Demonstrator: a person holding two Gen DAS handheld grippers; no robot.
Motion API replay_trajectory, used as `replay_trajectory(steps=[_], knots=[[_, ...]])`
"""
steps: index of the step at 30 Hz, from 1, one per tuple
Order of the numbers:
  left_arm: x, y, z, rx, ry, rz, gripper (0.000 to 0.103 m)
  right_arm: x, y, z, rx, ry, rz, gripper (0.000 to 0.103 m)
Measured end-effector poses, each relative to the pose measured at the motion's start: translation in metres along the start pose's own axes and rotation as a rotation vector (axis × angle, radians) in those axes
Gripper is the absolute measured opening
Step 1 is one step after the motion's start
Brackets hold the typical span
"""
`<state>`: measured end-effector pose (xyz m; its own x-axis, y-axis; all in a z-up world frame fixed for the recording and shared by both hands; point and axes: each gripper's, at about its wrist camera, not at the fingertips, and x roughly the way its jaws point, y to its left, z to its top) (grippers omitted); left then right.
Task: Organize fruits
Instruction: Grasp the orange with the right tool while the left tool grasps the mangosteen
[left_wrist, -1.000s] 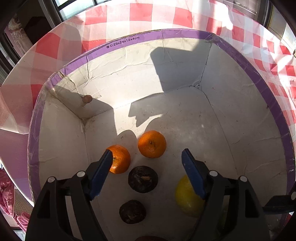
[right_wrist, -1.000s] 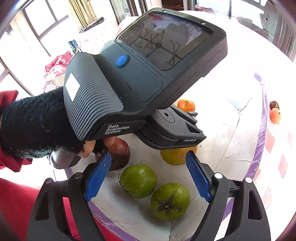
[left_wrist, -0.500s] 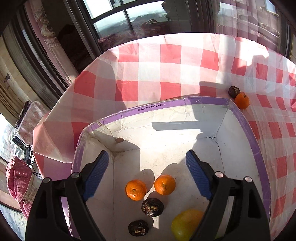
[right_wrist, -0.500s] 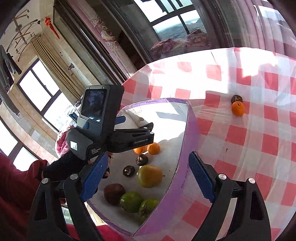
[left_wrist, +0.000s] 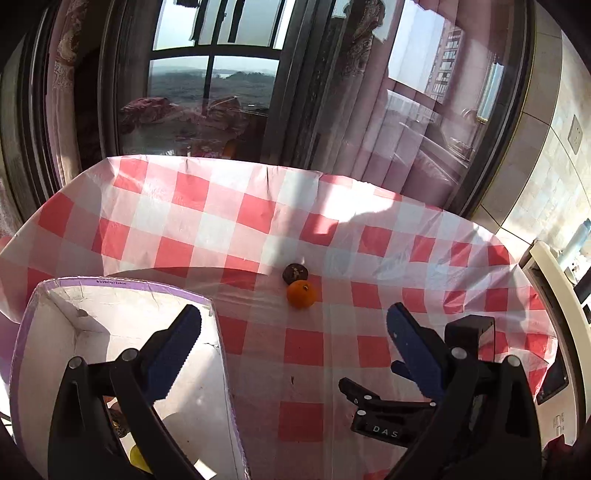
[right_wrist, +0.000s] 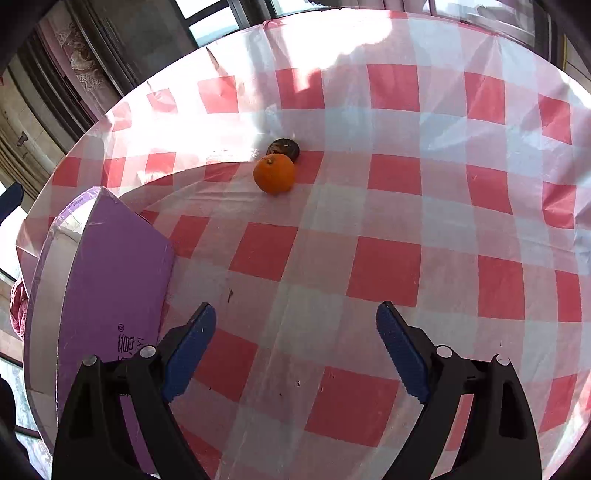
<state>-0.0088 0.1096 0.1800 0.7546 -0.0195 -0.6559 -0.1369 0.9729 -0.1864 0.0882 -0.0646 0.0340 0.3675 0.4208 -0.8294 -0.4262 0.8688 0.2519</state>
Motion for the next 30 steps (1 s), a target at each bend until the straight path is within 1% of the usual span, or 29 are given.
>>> replay_trajectory(steps=[2, 5, 8, 10, 13, 15, 17, 18, 21, 24, 26, 28, 30], knots=[[-0.001, -0.007, -0.015, 0.029, 0.028, 0.016, 0.101, 0.020, 0.008, 0.016, -0.053, 0.006, 0.003, 0.086], [-0.004, -0.007, -0.033, 0.061, 0.054, 0.086, 0.101, 0.052, 0.019, 0.038, -0.138, -0.013, -0.015, 0.083], [-0.005, 0.003, -0.042, 0.025, 0.061, 0.145, 0.101, 0.078, 0.029, 0.057, -0.193, -0.035, -0.024, 0.079], [-0.003, 0.009, -0.043, -0.011, 0.063, 0.175, 0.101, 0.092, 0.034, 0.068, -0.222, -0.047, -0.031, 0.079], [0.003, 0.014, -0.041, -0.041, 0.054, 0.205, 0.101, 0.106, 0.042, 0.082, -0.260, -0.076, -0.036, 0.077], [0.010, 0.013, -0.037, -0.046, 0.049, 0.214, 0.101, 0.110, 0.045, 0.087, -0.284, -0.092, -0.038, 0.067], [0.019, 0.008, -0.029, -0.043, 0.047, 0.216, 0.101, 0.110, 0.046, 0.087, -0.321, -0.106, -0.062, 0.045], [0.025, 0.004, -0.026, -0.039, 0.049, 0.214, 0.101, 0.108, 0.044, 0.085, -0.327, -0.113, -0.067, 0.045], [0.044, -0.007, -0.013, -0.031, 0.056, 0.196, 0.101, 0.096, 0.023, 0.076, -0.280, -0.123, -0.061, 0.044], [0.071, -0.019, 0.002, -0.044, 0.082, 0.178, 0.101, 0.071, -0.017, 0.060, -0.165, -0.143, -0.064, 0.044], [0.099, -0.028, 0.011, -0.061, 0.116, 0.168, 0.101, 0.054, -0.043, 0.045, -0.101, -0.154, -0.093, 0.044], [0.136, -0.034, 0.016, -0.079, 0.166, 0.160, 0.101, 0.038, -0.069, 0.028, -0.046, -0.155, -0.121, 0.044], [0.177, -0.036, 0.018, -0.094, 0.213, 0.176, 0.101, 0.024, -0.088, 0.013, -0.009, -0.163, -0.144, 0.044]])
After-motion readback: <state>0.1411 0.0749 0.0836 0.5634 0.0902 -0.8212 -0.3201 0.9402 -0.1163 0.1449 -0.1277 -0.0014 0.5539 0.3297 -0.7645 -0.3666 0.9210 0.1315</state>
